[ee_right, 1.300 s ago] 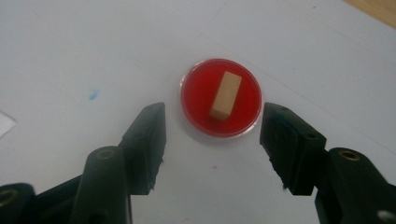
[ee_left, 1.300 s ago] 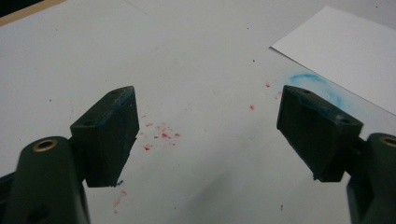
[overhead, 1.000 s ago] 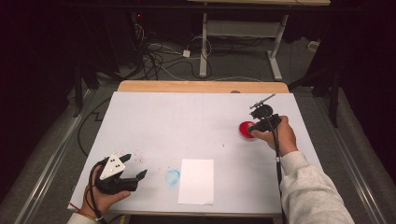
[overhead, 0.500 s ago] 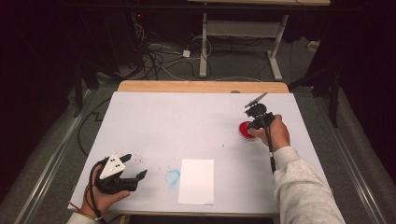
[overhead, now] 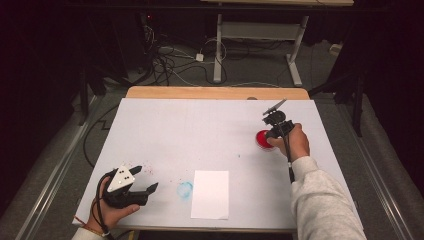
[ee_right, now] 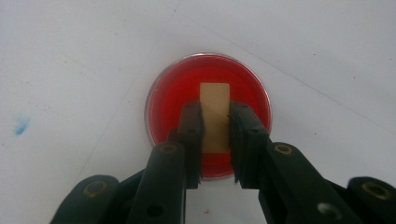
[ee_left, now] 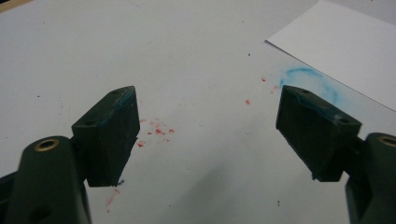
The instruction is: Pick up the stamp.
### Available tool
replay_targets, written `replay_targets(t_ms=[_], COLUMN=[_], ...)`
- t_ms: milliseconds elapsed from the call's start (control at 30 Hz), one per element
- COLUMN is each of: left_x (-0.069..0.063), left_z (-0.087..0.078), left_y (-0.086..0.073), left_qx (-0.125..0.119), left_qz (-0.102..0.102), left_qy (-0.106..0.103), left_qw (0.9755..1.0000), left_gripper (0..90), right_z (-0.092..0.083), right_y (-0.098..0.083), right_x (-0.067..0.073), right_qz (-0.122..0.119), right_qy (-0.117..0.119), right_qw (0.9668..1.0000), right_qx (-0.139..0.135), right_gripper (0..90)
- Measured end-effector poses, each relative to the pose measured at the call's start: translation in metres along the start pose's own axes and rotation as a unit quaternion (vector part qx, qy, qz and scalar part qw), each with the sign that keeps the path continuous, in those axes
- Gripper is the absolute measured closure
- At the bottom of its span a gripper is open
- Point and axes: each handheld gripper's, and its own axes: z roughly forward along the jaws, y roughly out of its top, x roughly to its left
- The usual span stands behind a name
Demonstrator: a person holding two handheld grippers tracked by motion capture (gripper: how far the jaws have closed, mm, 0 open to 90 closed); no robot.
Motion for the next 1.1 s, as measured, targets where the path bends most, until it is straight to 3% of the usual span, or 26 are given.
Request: replay_targets(t_ms=[433, 1000, 1100], left_x=[-0.0015, 0.0049, 0.0038], left_z=[0.0008, 0.0006, 0.0], left_y=[0.0, -0.0039, -0.0027], left_qx=[0.003, -0.004, -0.005], left_qz=[0.004, -0.006, -0.001], left_qy=[-0.005, -0.002, -0.003], left_qw=[1.0, 1.0, 1.0], left_gripper=[21.9, 22.0, 22.0], right_z=[0.0032, 0.0038, 0.0039], right_y=[0.0001, -0.0053, -0.0052], right_x=[-0.0006, -0.0028, -0.0017], right_qz=[-0.021, -0.018, -0.021], right_qy=[0.0, 0.007, 0.003], right_qw=[0.9998, 0.9998, 0.9998], right_qx=[0.007, -0.006, -0.006], right_gripper=[76.3, 76.3, 76.2])
